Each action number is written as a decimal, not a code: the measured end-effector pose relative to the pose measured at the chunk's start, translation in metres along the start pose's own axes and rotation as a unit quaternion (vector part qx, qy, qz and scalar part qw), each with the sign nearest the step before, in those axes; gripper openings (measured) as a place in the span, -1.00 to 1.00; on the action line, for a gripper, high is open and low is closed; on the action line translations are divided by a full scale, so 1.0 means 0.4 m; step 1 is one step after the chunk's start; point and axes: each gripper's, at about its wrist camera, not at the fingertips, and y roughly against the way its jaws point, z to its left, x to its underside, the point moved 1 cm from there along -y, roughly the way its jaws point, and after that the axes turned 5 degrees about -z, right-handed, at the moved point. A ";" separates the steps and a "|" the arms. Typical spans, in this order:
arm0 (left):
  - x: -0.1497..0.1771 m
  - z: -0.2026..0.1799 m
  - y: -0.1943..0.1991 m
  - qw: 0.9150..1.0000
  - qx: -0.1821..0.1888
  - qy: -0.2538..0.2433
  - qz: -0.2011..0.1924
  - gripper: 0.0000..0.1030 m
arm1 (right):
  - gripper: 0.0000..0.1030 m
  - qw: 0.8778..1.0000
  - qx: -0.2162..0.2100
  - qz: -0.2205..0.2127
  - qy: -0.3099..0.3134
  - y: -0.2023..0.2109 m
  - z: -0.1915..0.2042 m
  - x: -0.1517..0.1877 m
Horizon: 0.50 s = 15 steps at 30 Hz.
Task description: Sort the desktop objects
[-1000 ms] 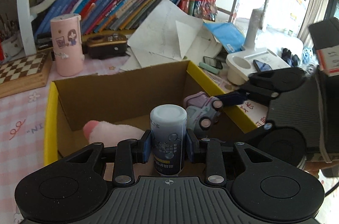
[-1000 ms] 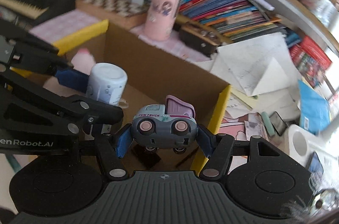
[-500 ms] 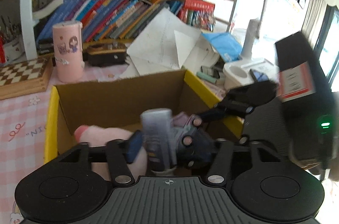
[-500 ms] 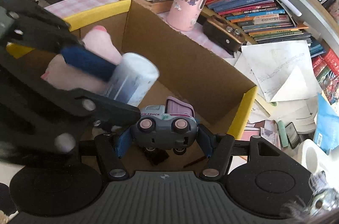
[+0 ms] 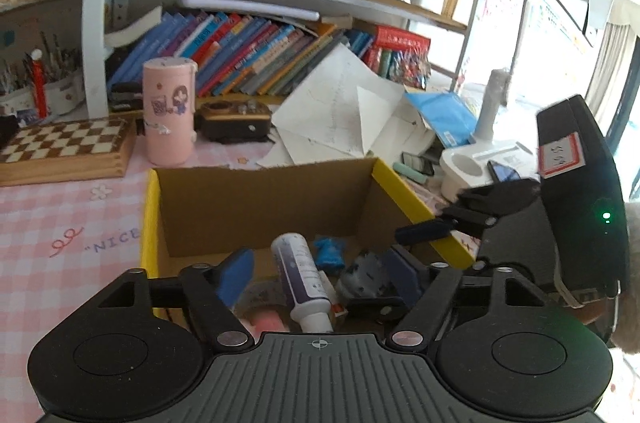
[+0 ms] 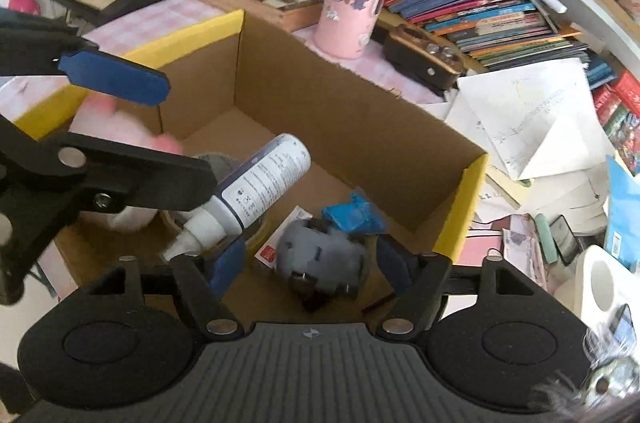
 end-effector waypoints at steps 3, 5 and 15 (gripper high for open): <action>-0.008 -0.002 0.028 1.000 -0.007 0.004 -0.015 0.58 | 0.46 1.000 0.008 -0.013 -0.022 0.031 -0.003 0.001; -0.010 -0.002 0.054 0.999 -0.016 0.004 -0.029 0.66 | 0.49 0.999 0.016 -0.024 -0.033 0.056 -0.002 0.004; 0.017 0.042 0.230 0.992 -0.091 0.017 -0.084 0.90 | 0.67 0.980 0.108 -0.104 -0.132 0.197 0.026 0.024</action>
